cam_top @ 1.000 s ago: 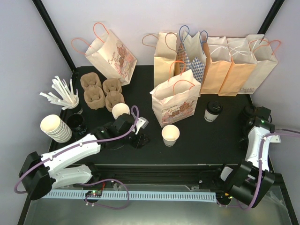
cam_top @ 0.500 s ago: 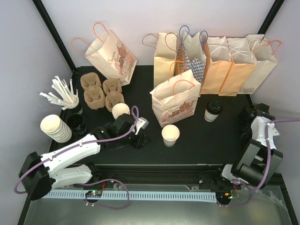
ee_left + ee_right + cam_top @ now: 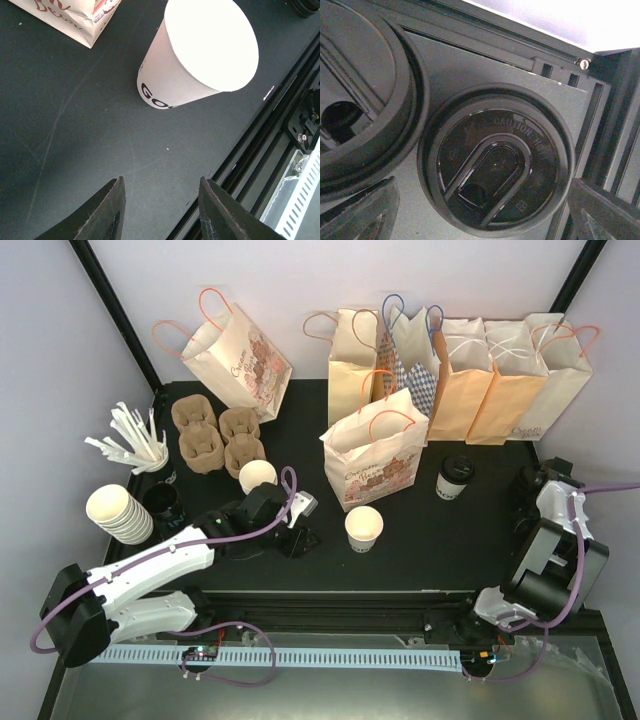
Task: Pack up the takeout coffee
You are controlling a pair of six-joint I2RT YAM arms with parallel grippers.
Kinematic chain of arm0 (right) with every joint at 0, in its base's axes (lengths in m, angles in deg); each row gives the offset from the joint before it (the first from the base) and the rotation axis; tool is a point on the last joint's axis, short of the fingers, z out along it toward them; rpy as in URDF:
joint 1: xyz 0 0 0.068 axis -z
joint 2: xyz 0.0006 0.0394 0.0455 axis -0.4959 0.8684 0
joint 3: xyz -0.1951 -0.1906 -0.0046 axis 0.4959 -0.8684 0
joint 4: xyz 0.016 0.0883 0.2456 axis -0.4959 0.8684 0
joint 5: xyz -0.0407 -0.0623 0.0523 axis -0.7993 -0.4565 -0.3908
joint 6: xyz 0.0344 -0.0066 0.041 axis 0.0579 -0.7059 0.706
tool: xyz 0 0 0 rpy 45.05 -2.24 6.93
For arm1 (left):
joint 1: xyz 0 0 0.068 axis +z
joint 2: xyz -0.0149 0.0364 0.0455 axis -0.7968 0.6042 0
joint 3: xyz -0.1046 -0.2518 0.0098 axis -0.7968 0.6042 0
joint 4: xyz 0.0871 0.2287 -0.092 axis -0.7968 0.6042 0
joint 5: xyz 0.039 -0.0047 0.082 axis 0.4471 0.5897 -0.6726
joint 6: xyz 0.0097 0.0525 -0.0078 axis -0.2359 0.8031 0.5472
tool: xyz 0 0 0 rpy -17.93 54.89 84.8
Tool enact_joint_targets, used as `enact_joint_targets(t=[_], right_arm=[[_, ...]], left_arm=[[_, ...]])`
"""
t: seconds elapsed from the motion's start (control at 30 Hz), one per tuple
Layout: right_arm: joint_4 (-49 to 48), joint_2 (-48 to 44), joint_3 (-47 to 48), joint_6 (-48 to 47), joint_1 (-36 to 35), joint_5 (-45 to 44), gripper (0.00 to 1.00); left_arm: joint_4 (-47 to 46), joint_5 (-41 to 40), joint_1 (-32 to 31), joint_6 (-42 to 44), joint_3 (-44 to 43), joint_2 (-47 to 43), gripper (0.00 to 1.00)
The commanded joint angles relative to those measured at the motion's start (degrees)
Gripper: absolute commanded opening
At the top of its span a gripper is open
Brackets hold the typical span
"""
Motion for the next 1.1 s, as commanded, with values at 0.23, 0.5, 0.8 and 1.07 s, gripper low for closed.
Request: enact_joint_targets(t=[0.23,0.5,0.8,1.07], right_arm=[[-1.8,1.6,-2.0,0.6,0.4,0.4,0.93],[-1.9,0.7,-3.1,2.6,0.6,0.6,0.87],[1.6,-3.4,-1.2,4.2,0.6,-1.1,0.78],[3.7,-6.0,0.4,3.9,0.6,-0.5,0.80]], left_arm=[[-0.1,0.7,-0.1,1.3,-0.3,0.7,0.43],[-0.1,0.5,-0.1,1.2,0.0,0.5,0.43],[-0.2,0.5,-0.1,1.4,0.1,0.5,0.43],[-0.3,0.7,-0.1,1.4,0.0,0.8,0.43]])
